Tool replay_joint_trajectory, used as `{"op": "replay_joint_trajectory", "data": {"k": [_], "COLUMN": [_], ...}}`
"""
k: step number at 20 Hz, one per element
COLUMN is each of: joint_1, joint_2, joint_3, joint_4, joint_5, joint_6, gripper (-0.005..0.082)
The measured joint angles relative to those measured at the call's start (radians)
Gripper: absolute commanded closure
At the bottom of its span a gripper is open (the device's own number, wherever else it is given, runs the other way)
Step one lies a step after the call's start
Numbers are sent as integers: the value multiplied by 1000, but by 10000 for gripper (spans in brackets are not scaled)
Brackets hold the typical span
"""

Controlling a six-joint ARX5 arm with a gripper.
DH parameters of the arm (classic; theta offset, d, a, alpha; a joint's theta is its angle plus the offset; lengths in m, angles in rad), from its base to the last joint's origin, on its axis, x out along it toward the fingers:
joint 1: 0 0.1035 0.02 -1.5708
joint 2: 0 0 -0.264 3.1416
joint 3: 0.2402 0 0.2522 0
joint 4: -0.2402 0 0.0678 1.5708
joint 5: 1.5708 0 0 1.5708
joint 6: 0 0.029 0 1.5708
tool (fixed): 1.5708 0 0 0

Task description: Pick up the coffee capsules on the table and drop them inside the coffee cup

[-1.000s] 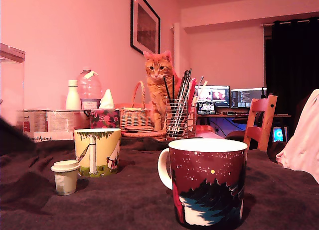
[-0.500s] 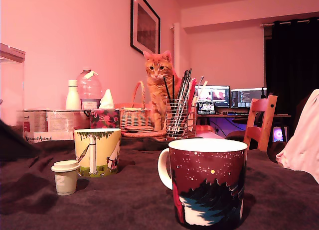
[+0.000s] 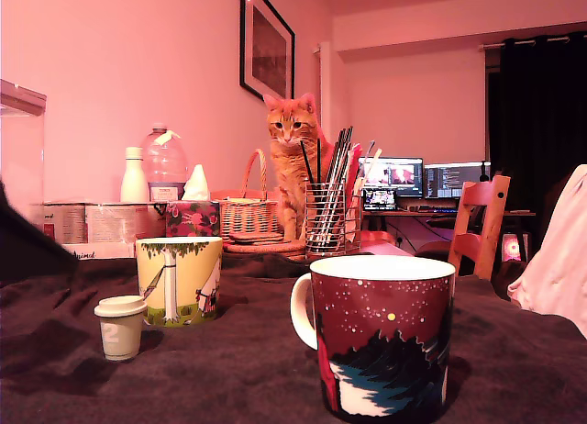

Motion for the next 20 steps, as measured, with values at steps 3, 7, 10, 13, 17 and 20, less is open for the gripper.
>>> {"op": "replay_joint_trajectory", "data": {"k": [3,7,10,13,17,20], "joint_1": [-14,-48,-58,-58,-58,-58], "joint_2": [66,187,264,335,422,491], "joint_3": [0,-1,-1,2,36,79], "joint_4": [61,179,260,296,302,311], "joint_5": [-1,-21,-46,-51,-52,-52], "joint_6": [0,0,0,0,0,0], "gripper": [170,170,170,170,170,170]}}
